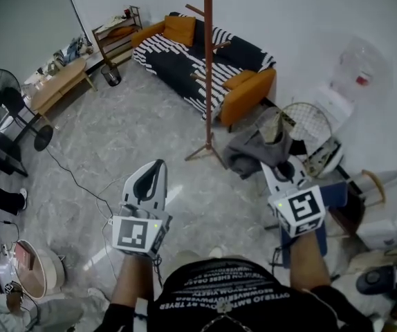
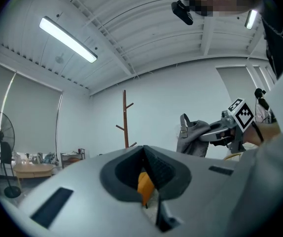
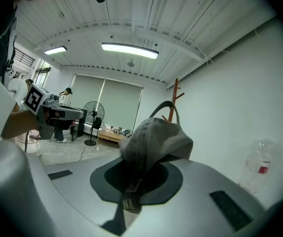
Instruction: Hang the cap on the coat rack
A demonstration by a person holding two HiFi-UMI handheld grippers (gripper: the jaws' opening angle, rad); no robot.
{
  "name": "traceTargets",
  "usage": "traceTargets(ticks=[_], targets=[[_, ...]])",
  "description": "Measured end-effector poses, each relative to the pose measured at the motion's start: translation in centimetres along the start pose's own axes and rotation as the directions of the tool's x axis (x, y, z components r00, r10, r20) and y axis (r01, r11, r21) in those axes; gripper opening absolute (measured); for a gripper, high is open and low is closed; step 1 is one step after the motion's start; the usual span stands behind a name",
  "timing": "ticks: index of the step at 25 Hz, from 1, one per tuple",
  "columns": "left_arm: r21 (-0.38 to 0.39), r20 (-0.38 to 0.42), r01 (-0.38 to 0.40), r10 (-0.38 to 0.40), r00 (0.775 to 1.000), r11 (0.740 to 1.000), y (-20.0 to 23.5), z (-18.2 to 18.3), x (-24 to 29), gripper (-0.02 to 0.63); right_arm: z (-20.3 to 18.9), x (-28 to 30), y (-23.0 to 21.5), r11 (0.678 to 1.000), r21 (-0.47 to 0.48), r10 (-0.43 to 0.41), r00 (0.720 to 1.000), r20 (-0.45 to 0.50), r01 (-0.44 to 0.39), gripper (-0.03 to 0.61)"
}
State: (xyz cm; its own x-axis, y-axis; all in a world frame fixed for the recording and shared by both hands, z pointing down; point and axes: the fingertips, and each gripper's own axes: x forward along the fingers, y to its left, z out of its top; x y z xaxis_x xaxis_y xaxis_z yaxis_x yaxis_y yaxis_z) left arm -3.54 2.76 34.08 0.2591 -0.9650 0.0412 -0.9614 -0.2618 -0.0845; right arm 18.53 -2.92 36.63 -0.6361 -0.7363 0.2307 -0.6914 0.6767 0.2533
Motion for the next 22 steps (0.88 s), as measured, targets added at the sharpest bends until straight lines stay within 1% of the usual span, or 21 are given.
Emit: traceTargets(ticks=[4,8,11,16,22], targets=[[-0.028,0.013,-0.018,0.019,1.000,0.999,0.8,-0.1,0.1,0.003,0.0,0.9,0.0,1.000,0.003,0.011,1.000,-0.002,-0.011,0.018],[-0.027,0.012,-0.023,0.023,1.000,0.999,2.0,-0.2,0.4,0.003,0.4,2.2,0.6,1.000,0.007,0.024,1.000,-0.015,-0.023,0.018],[-0.013,0.016,-0.010,0.010,1.000,1.000,2.9,0.0,0.8,0.003,0.6,3.2,1.0,1.000,0.010,0.019,1.000,-0.015,-0.018,0.017],[-0.011,0.016,0.020,-0.019,1.000,1.000,4.9,0.3,2.6,0.003,1.4,5.7,1.7,1.000,0.012,0.008,1.000,-0.012,-0.008,0.017],[-0.008,0.013,0.045,-0.045,0.999,0.999,6.3,0.0,5.5,0.003,1.5,8.1,0.7,1.000,0.022,-0.006,1.000,-0.023,0.006,0.018]])
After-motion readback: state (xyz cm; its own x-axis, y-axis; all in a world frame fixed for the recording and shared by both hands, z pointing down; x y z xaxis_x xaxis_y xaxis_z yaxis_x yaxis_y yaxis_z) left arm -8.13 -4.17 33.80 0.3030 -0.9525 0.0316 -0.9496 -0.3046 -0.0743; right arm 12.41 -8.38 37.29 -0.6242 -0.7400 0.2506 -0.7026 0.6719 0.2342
